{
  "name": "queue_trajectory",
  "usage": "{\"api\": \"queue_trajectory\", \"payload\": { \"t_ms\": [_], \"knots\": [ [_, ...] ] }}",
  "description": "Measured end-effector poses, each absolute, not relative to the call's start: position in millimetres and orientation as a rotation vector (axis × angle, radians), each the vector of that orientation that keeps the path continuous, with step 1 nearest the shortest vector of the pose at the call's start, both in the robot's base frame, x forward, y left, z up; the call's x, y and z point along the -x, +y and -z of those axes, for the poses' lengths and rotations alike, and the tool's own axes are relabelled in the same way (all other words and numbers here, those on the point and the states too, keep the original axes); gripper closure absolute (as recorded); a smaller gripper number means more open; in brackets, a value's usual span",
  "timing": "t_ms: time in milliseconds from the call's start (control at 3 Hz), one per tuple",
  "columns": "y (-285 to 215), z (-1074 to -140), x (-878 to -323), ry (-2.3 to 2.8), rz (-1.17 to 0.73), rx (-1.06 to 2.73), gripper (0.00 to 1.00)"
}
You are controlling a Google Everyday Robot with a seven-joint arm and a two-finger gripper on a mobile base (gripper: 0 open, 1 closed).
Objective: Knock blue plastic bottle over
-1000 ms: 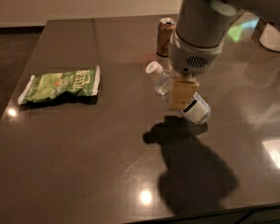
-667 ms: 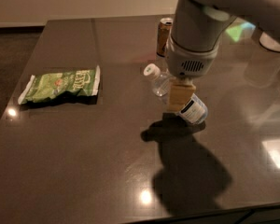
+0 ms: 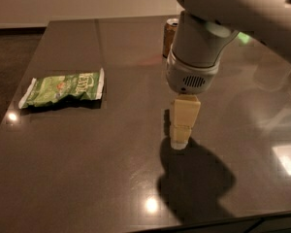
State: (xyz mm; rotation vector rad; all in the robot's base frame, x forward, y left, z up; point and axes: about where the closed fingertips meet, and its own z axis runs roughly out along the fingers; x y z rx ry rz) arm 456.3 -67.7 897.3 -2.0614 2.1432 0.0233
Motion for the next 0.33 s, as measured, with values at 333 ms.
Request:
{"api": "queue_trajectory", "payload": {
  "t_ms": [333],
  "knots": [
    [-67.7,-897.4,-456.3,2.143,-0.023,2.061,0.0]
  ]
}}
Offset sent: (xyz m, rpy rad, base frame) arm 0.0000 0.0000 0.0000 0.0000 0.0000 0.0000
